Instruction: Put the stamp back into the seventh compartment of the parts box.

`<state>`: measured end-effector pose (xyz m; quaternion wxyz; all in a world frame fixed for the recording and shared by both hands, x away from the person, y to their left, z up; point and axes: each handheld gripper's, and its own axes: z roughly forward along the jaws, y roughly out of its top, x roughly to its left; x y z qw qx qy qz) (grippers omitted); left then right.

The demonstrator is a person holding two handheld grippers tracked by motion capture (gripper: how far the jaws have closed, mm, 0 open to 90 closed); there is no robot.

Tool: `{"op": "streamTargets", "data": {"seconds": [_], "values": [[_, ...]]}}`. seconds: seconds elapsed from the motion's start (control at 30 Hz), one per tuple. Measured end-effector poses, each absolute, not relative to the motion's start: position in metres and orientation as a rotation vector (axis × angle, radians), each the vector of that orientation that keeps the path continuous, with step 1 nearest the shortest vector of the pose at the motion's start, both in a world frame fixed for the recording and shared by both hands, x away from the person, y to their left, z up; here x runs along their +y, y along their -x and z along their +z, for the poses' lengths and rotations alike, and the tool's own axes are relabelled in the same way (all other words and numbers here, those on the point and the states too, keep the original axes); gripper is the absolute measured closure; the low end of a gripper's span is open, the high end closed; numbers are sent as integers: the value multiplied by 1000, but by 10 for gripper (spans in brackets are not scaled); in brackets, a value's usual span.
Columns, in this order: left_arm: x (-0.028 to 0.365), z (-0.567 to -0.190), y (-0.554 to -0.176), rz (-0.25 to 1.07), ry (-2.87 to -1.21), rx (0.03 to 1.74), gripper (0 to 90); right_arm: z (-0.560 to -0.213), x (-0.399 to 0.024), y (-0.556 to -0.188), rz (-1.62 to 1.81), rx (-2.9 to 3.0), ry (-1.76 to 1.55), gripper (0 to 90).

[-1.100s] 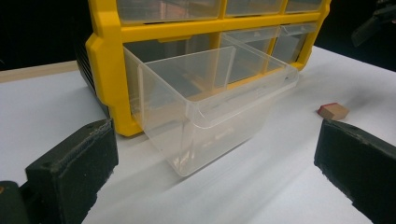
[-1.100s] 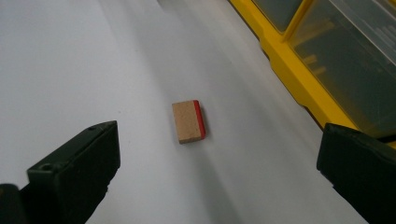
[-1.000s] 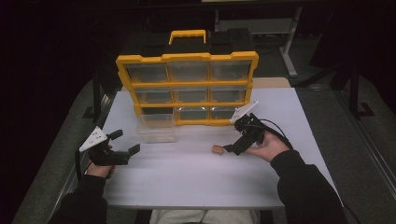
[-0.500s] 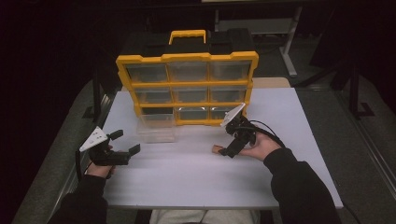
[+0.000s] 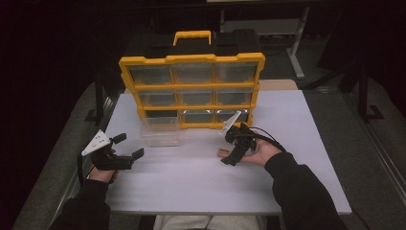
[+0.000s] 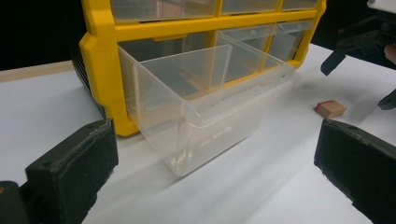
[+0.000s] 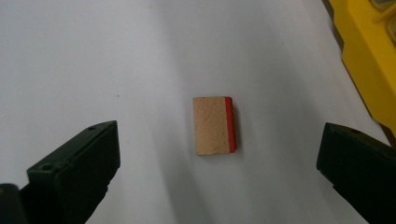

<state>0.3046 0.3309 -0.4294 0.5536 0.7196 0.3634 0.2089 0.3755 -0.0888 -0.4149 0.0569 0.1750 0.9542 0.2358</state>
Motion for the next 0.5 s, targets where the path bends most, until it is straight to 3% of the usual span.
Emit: {"op": "streamTargets", "data": {"seconds": [0.33, 0.5], "values": [[331, -430, -305, 492, -1704, 859, 0, -423, -85, -382, 690, 2918, -541, 6], [331, -430, -305, 493, -1704, 859, 0, -424, -85, -386, 703, 2949, -520, 144]]}}
